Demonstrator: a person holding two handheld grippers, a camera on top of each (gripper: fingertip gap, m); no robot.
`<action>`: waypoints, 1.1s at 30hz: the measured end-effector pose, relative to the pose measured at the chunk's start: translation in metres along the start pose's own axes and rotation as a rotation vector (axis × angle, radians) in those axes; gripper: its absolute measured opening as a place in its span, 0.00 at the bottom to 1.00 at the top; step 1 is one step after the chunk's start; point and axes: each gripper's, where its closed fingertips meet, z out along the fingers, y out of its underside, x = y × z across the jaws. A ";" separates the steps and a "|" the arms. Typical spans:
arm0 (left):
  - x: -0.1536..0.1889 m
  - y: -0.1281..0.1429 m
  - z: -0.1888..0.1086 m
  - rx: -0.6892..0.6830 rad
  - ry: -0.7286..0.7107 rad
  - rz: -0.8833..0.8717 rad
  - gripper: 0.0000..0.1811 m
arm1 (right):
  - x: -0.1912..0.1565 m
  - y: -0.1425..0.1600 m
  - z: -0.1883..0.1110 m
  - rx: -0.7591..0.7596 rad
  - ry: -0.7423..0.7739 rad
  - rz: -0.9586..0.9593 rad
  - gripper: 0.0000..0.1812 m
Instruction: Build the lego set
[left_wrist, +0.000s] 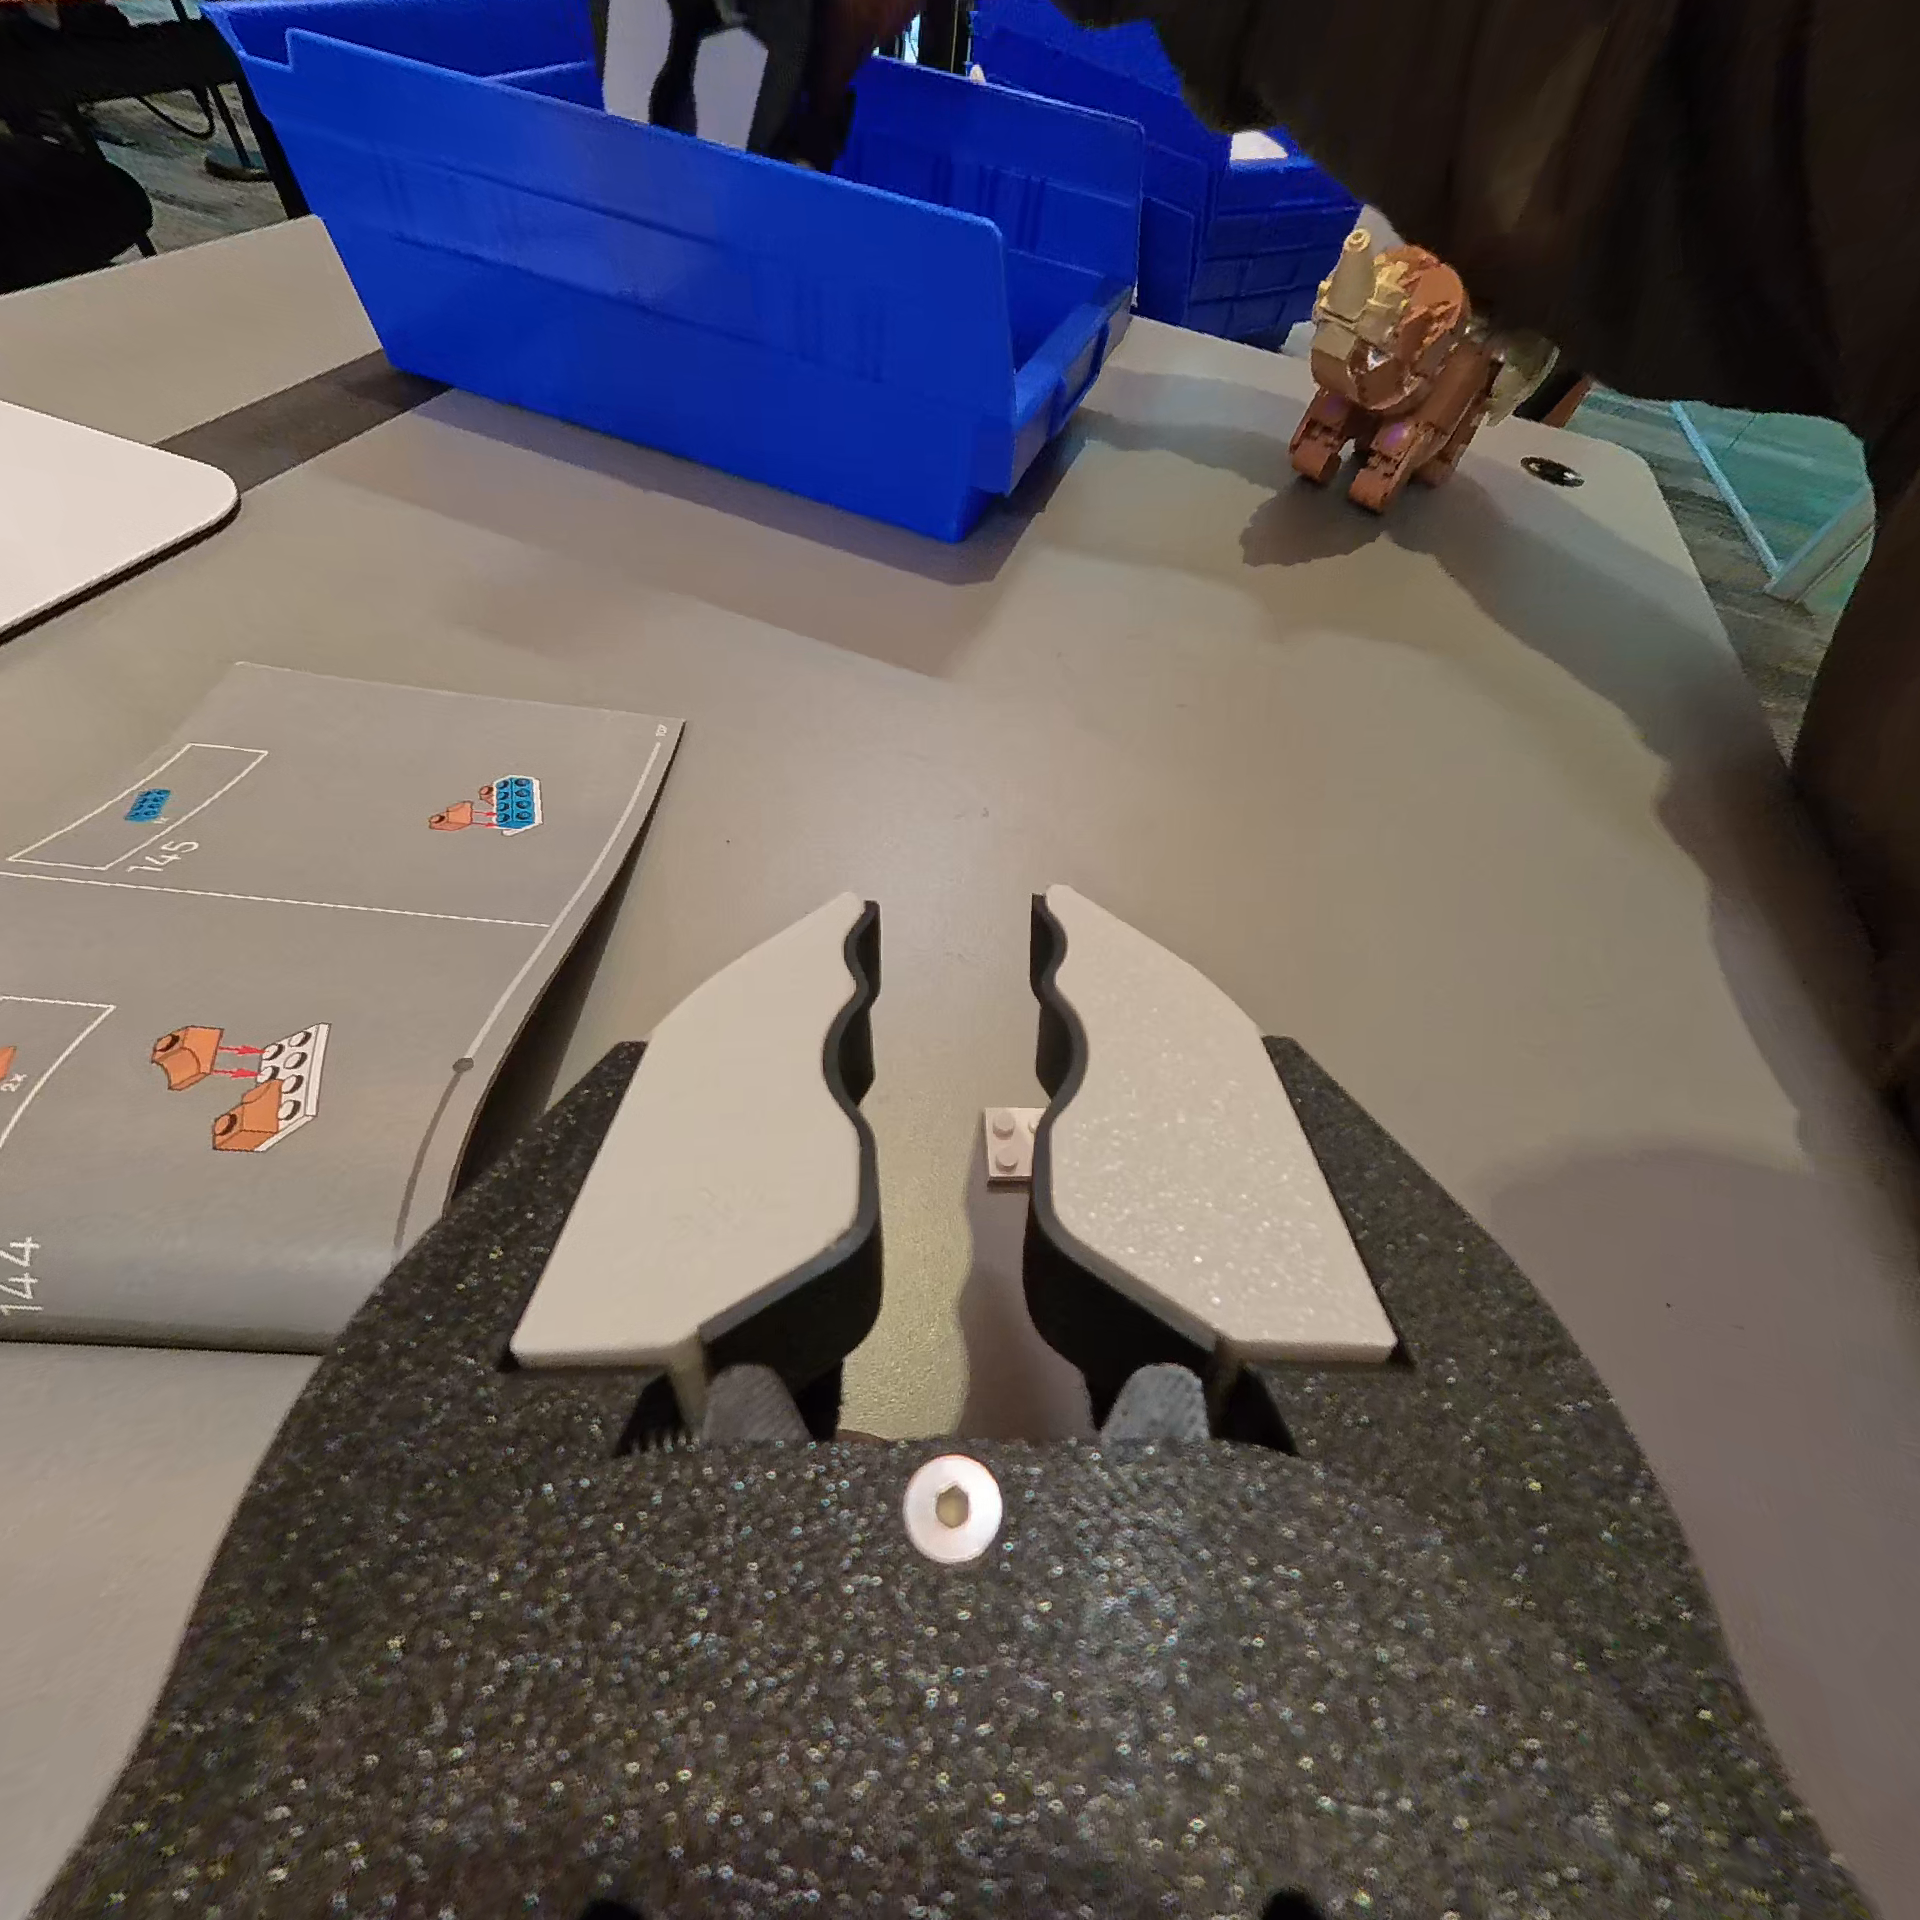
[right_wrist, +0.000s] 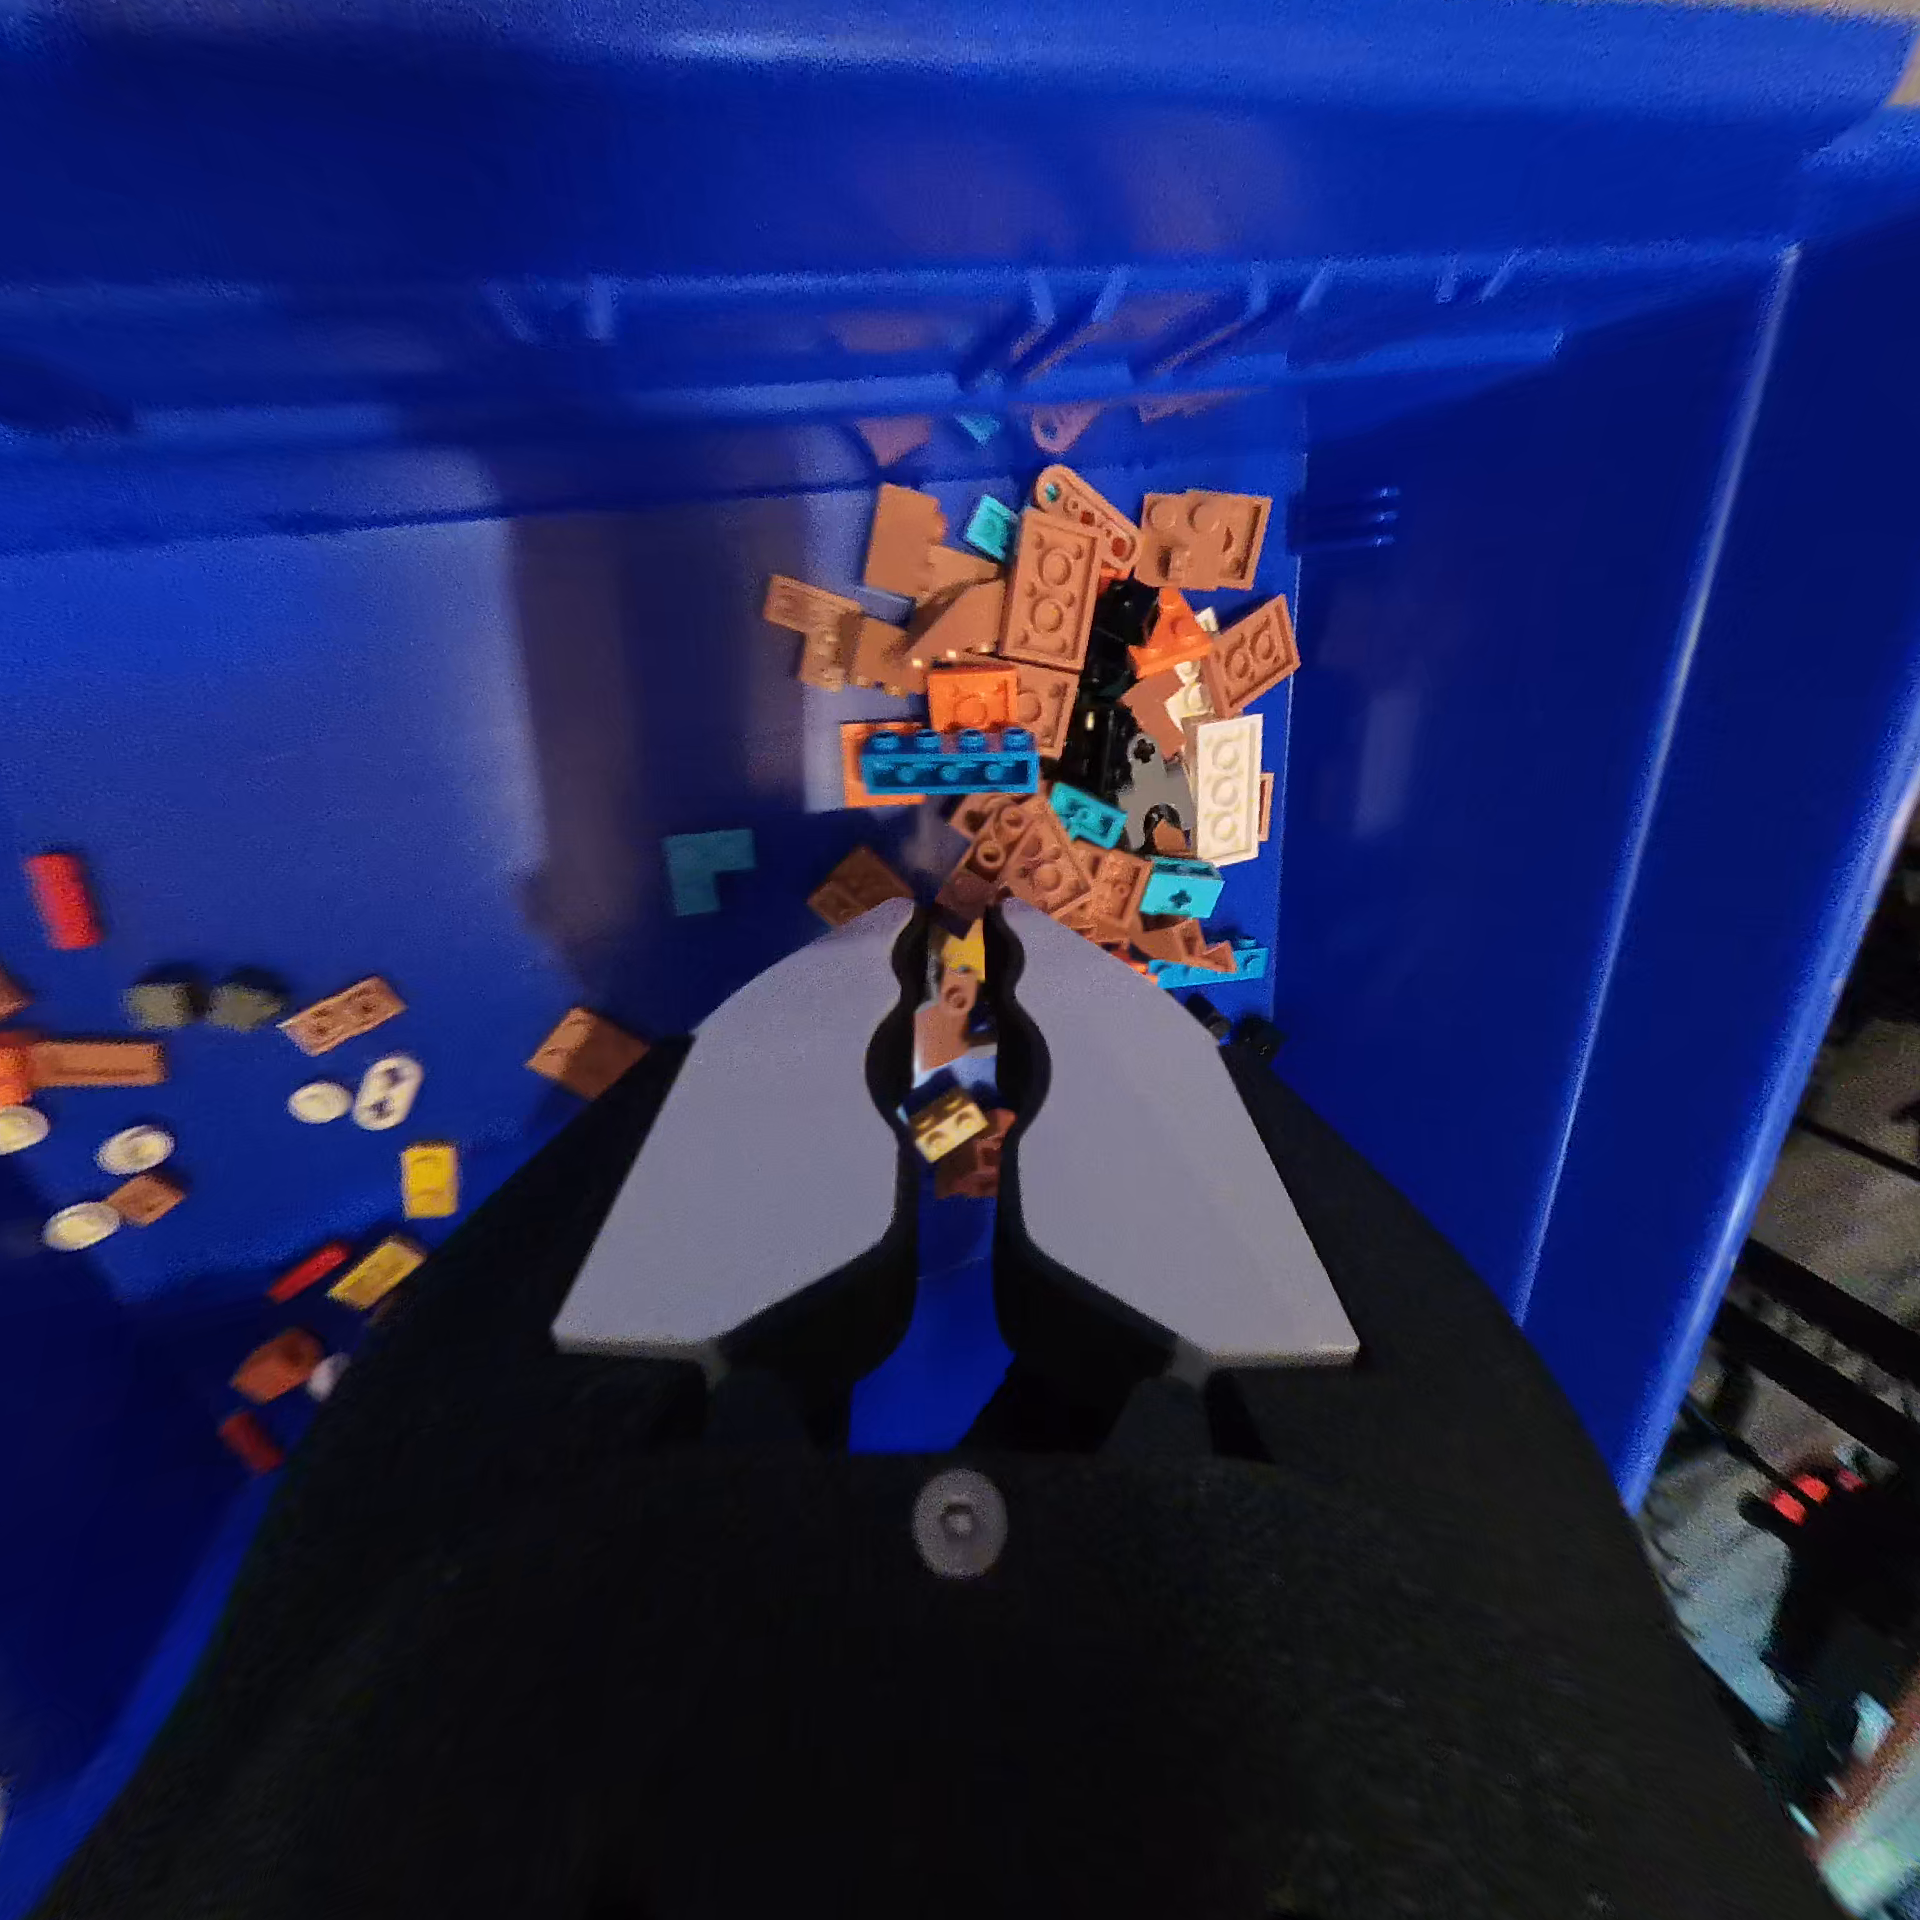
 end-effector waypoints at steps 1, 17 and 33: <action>0.000 0.000 0.000 0.000 -0.001 0.001 0.15 | -0.005 -0.002 -0.007 0.035 -0.019 0.010 0.06; 0.002 0.004 0.002 -0.028 -0.016 0.037 0.15 | -0.059 -0.033 -0.072 0.268 -0.133 0.068 0.06; -0.001 0.000 -0.001 -0.002 0.005 -0.022 0.15 | -0.067 -0.021 -0.024 0.107 -0.141 0.001 0.07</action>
